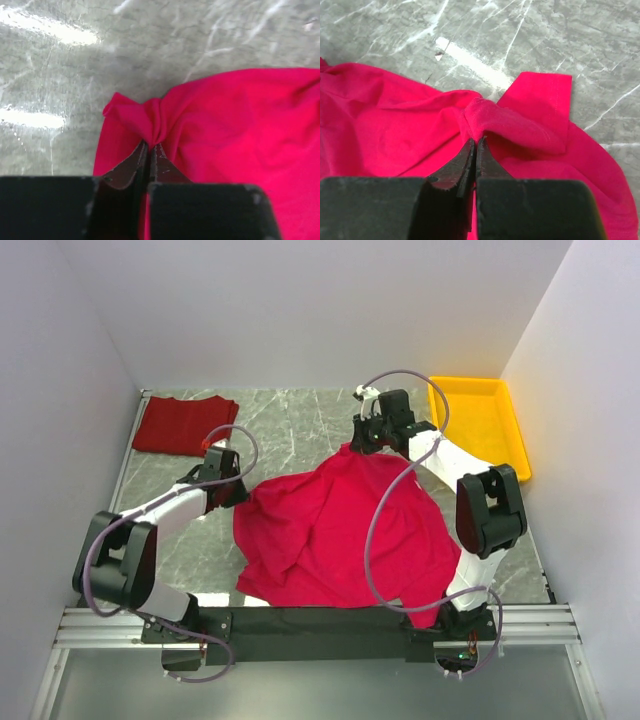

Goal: Fold and stack the t-shirts
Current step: Flatten the tshirt out

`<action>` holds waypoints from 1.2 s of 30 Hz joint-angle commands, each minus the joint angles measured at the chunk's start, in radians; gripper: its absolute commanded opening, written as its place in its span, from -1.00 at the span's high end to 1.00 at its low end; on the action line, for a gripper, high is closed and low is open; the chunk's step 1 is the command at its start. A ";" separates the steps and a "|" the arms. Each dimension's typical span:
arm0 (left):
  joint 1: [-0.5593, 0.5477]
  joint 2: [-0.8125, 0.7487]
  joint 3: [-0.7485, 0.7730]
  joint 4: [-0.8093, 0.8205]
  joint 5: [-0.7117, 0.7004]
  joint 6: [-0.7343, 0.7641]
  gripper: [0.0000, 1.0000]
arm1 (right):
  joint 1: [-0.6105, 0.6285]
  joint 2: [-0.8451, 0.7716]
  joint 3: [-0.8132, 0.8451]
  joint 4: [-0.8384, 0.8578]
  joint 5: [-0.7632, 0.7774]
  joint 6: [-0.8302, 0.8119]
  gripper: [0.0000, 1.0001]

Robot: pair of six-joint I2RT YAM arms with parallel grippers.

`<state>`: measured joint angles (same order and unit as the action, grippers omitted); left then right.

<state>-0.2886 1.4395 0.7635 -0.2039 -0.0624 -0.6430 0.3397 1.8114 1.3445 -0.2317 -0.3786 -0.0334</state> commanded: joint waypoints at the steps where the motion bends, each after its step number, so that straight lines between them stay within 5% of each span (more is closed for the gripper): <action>1: 0.016 0.035 0.060 0.078 0.039 0.022 0.84 | -0.001 -0.003 0.039 0.038 0.014 -0.022 1.00; 9: 0.040 -0.011 0.141 0.029 -0.020 0.089 -0.11 | -0.002 -0.024 0.033 0.060 -0.005 -0.046 1.00; 12: 0.046 -0.048 0.174 -0.026 -0.030 0.164 -0.27 | -0.001 -0.018 0.038 0.055 -0.017 -0.049 1.00; 20: 0.055 -0.071 0.203 -0.198 0.084 0.198 -0.27 | -0.004 -0.011 0.044 0.048 -0.028 -0.048 1.00; 27: 0.055 -0.182 0.019 -0.144 0.116 0.181 -0.24 | -0.004 0.008 0.067 0.029 -0.040 -0.042 1.00; 36: 0.017 -0.146 0.056 -0.155 0.115 0.345 -0.24 | -0.002 0.051 0.117 -0.004 -0.043 -0.045 1.00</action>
<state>-0.2573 1.2827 0.7742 -0.3687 0.0380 -0.3733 0.3397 1.8534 1.4082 -0.2379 -0.4091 -0.0723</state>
